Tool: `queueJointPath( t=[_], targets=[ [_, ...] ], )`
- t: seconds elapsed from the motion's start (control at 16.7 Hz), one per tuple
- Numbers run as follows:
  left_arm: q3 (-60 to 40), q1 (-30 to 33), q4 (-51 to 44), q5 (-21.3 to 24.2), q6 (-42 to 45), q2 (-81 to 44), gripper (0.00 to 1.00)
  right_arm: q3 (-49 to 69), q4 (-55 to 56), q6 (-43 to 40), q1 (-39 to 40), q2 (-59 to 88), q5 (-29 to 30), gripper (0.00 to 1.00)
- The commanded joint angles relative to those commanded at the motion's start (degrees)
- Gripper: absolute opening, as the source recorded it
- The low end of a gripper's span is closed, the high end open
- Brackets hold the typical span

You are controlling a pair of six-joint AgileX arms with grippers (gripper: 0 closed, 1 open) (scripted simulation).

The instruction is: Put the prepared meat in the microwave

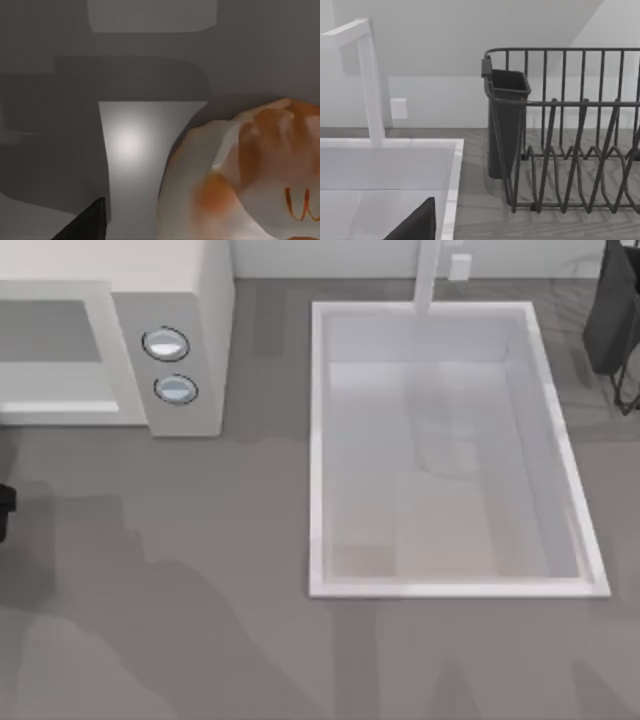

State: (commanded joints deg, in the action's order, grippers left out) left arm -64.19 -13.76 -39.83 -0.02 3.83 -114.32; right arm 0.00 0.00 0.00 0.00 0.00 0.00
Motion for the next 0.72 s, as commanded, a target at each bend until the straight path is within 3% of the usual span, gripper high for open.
queueJointPath(
  t=[0.36,0.72],
  targets=[
    [0.0,0.0,0.0,0.0,0.0,0.0,0.02,0.0,0.0,0.0,0.0,0.0,0.0,1.0],
    [0.0,0.0,0.0,0.0,0.0,0.0,0.0,0.0,0.0,0.0,0.0,0.0,0.0,1.0]
  ],
)
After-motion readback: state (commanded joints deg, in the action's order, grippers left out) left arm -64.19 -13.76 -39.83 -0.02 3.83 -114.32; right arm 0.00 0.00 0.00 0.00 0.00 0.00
